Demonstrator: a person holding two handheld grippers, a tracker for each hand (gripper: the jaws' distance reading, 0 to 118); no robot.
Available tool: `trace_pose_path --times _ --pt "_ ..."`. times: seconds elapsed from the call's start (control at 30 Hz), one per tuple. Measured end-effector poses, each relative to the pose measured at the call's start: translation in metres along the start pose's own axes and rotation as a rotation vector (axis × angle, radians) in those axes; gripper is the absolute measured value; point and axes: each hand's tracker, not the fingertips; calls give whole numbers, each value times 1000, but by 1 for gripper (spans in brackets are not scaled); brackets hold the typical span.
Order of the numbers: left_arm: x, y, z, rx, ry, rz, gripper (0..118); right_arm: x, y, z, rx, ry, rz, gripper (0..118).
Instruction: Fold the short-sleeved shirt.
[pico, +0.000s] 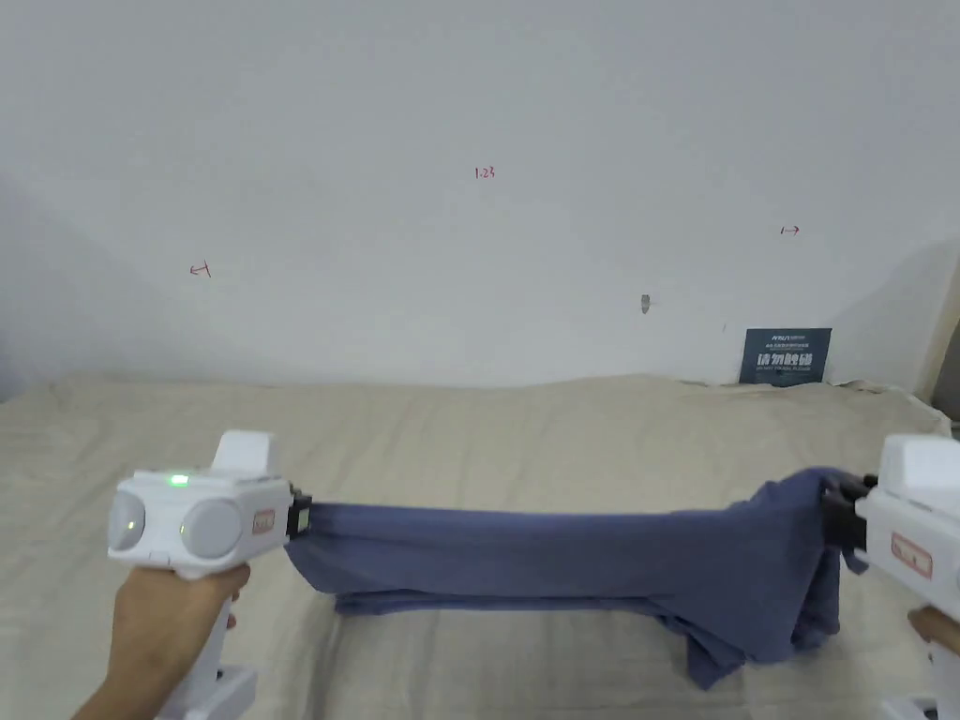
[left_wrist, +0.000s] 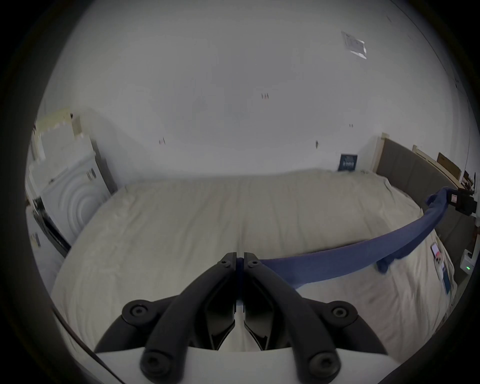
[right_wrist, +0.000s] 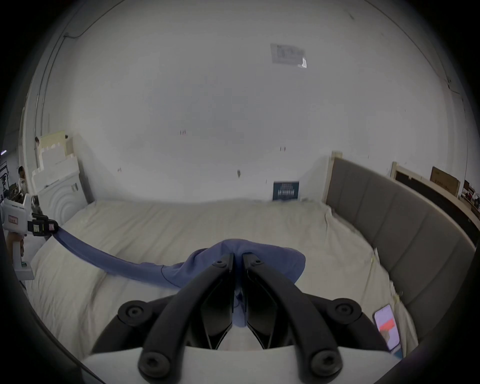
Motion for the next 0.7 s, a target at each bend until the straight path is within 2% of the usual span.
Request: trace_pose_path --times 0.13,0.37,0.53,0.6,0.7 --pt "-6 -73 20 -65 -14 -1 3 -2 -61 42 -52 28 -39 5" --pt "-15 -189 77 -187 -34 36 3 -15 -155 129 -152 54 -50 5" --pt "-20 -236 117 -222 -36 61 3 -23 -207 187 -213 44 -68 5" --pt "-22 -249 132 -225 -38 66 3 -23 -222 207 -230 38 -108 4" --pt "-28 -268 153 -231 -39 64 3 -25 -243 237 -241 29 -124 4"
